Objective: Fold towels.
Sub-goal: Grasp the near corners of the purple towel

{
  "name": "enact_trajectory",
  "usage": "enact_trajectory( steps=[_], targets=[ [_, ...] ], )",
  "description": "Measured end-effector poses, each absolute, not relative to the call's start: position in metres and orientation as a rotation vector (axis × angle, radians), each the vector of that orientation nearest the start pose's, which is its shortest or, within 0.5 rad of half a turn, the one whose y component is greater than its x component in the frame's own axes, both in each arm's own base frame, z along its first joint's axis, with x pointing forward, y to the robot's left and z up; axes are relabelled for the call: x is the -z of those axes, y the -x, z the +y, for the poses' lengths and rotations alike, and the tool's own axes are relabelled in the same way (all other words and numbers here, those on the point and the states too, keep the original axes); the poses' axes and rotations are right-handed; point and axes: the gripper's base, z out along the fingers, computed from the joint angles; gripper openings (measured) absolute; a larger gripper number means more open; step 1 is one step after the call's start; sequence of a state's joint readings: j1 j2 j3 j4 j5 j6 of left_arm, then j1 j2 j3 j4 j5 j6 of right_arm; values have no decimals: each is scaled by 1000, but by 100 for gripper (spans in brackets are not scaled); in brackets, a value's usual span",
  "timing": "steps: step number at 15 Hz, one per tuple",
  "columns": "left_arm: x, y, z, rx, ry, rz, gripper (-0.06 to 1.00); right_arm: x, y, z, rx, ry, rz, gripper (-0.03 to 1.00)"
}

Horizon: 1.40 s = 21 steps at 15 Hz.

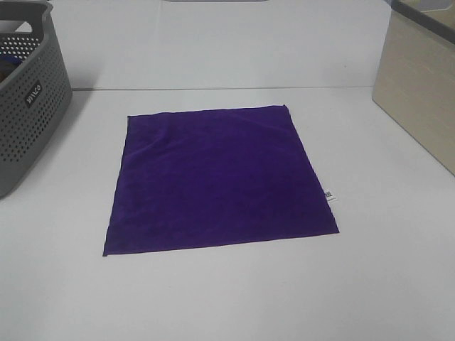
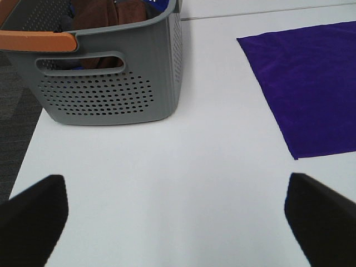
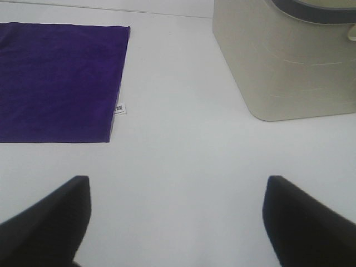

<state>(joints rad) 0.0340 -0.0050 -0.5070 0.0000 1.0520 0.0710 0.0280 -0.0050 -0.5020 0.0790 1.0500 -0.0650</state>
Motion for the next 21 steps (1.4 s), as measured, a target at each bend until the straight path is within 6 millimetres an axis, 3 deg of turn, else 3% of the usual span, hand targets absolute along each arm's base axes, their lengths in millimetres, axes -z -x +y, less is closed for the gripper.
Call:
enact_trajectory(
  steps=[11, 14, 21],
  targets=[
    [-280, 6, 1, -84, -37, 2024, 99, -279, 6, 6, -68, 97, 2023, 82],
    [-280, 7, 8, -145, 51, 2021, 99, -279, 6, 6, -68, 97, 2023, 82],
    [-280, 6, 4, -116, -16, 2024, 99, -279, 6, 6, -72, 98, 2022, 92]
  ],
)
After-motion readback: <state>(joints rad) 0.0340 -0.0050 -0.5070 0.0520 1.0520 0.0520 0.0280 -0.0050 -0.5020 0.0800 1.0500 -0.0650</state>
